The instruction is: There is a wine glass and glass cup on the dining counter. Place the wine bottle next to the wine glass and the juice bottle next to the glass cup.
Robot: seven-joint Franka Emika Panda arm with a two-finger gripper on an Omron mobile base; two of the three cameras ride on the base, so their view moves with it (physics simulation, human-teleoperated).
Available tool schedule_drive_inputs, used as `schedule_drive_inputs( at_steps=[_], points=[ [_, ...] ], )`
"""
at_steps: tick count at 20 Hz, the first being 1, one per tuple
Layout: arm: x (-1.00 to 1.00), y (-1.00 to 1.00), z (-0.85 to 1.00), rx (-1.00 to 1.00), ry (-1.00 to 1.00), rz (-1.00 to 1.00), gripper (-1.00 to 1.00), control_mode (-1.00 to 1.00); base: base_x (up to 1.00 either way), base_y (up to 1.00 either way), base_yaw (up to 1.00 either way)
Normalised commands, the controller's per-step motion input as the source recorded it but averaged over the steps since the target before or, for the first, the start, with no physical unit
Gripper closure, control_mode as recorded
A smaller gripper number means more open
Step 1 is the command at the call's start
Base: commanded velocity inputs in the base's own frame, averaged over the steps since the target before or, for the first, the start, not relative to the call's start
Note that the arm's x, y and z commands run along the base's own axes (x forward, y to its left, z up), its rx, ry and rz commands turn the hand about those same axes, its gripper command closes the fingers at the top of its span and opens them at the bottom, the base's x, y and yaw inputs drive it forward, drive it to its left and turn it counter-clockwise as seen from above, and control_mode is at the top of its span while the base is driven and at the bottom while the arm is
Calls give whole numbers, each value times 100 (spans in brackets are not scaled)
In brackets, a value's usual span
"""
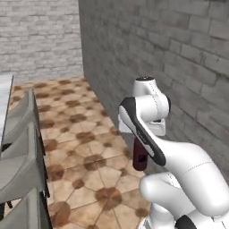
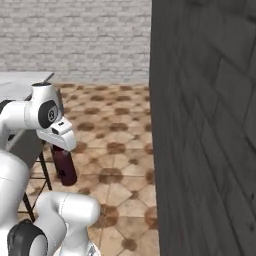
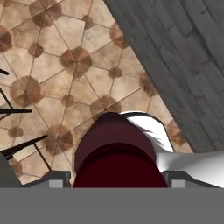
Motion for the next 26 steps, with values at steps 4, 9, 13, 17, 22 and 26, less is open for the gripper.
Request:
schedule_drive_inputs(
  at_steps=[4,9,13,17,22,26],
  points=[
    [0,0,0,0,0,0,100,100,83,-5,35],
    [0,0,0,0,0,0,100,100,82,-4,36],
    [0,0,0,0,0,0,100,100,81,-2,38],
    [0,0,0,0,0,0,100,100,79,-1,40],
    [0,0,0,0,0,0,100,100,66,0,56],
    [0,0,0,0,0,0,100,100,47,0,73]
  ],
)
